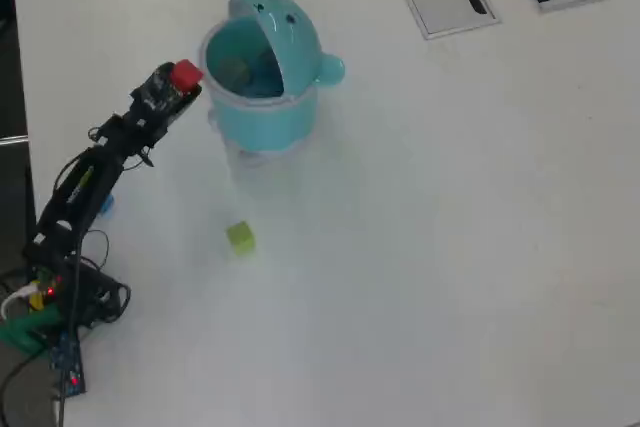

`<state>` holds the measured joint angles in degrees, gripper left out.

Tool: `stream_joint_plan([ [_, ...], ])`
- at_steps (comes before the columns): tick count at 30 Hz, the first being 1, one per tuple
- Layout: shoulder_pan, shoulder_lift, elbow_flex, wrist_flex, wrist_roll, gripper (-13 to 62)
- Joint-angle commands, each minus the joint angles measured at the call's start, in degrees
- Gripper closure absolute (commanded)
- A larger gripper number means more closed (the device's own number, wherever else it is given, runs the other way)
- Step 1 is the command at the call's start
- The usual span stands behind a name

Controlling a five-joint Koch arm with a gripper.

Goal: Grasp RGB lego blocks and put them in the bin one by one.

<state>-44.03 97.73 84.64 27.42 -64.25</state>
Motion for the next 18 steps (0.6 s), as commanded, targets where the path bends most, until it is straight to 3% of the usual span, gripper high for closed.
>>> stream_joint_plan([
  [1, -0.88, -0.35, -7.38, -3.96, -0.09, 39.5],
  [18, -1.14, -19.78, -34.72, -5.8, -0.26, 39.6],
])
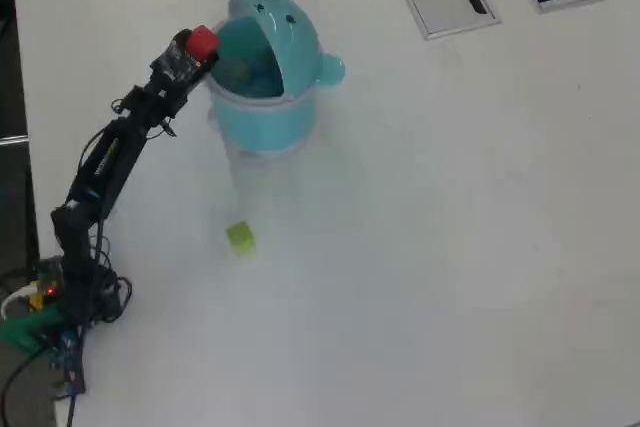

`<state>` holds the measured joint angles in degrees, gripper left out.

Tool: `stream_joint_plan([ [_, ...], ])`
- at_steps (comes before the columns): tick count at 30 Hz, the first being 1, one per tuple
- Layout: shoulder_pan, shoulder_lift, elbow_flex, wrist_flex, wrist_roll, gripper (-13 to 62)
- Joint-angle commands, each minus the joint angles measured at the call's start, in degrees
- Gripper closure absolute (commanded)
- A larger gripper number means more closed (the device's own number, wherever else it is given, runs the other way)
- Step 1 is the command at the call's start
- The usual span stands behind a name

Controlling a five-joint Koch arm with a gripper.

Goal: Grasp RGB lego blocks and put them in the bin one by one.

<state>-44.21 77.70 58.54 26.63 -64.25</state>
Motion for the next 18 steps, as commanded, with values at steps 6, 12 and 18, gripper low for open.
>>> stream_joint_plan([
  [6, -1.05, -4.31, -11.43, -7.82, -0.26, 41.7],
  [12, -1.05, -6.68, -12.22, -10.2, -0.26, 41.7],
  [18, -0.09, -10.81, -14.41, -12.66, -10.55, 34.6],
])
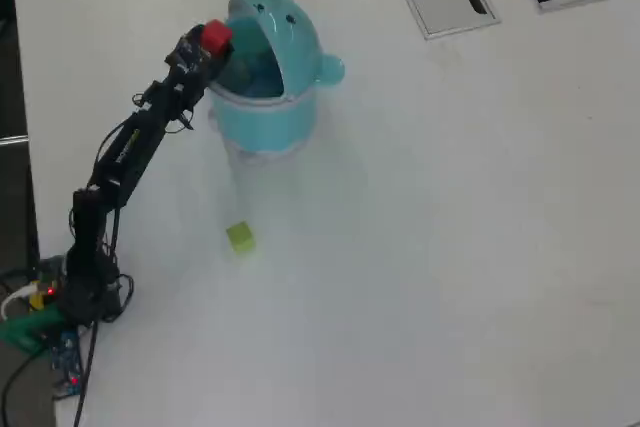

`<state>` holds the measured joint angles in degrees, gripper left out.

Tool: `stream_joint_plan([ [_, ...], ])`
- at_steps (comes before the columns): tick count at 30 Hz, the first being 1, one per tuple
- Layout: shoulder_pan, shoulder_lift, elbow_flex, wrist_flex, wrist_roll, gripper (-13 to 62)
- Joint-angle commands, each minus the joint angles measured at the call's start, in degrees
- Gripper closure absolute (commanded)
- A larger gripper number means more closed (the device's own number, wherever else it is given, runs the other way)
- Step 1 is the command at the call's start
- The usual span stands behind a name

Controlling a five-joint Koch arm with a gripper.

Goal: Grasp RGB lego blocks and put them in the bin one by one.

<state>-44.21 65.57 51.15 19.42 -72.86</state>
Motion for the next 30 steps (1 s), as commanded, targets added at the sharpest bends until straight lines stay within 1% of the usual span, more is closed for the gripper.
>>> stream_joint_plan([
  [1, 0.0, 1.32, -6.86, -5.27, -4.66, 33.2],
  [2, 0.18, 1.23, -6.68, -5.19, -7.56, 31.4],
  [3, 0.26, 0.88, -6.68, -4.57, -14.06, 26.8],
  [5, 0.44, 0.88, -6.5, -4.31, -15.38, 25.5],
  [6, 0.7, 0.88, -6.15, -4.04, -19.25, 22.5],
  [11, 1.32, 2.9, -5.89, 0.35, -20.13, 22.3],
  [13, 2.46, 5.1, -4.75, 2.99, -20.13, 20.9],
  [20, 5.8, 13.18, 1.58, 9.84, -20.04, 20.8],
  [23, 8.26, 18.11, 7.03, 11.87, -19.86, 20.6],
  [25, 10.28, 21.36, 11.07, 13.89, -19.86, 18.0],
  [30, 15.21, 28.04, 20.39, 16.26, -20.13, 16.8],
])
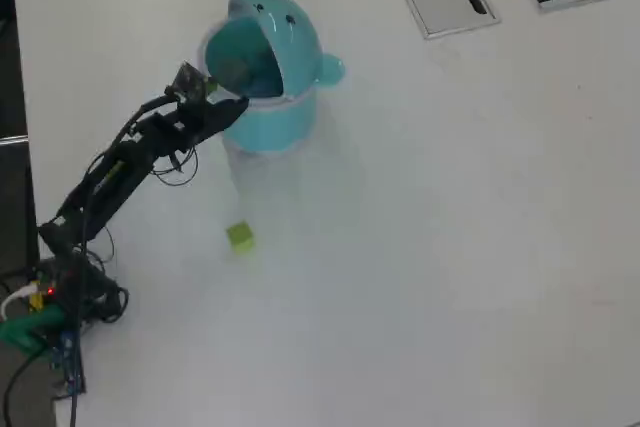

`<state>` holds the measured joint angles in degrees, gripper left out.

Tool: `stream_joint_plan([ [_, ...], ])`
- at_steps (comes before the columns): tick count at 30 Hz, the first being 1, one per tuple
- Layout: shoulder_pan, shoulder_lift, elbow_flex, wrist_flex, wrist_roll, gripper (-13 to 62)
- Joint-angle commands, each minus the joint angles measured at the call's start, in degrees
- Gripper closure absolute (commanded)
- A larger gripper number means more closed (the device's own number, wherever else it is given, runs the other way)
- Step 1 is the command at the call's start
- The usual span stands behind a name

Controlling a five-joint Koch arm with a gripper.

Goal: Grasp RGB lego blocks and put them in the bin one by one.

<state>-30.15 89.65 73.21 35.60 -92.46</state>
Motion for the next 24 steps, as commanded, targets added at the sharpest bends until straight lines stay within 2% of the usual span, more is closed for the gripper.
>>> stream_joint_plan([
  [1, 2.2, 5.1, -0.26, 1.05, -0.53, 16.8],
  [15, 12.3, 21.18, 24.96, 9.14, 0.88, 16.3],
  [24, 16.79, 23.64, 33.31, 9.84, 0.88, 14.9],
])
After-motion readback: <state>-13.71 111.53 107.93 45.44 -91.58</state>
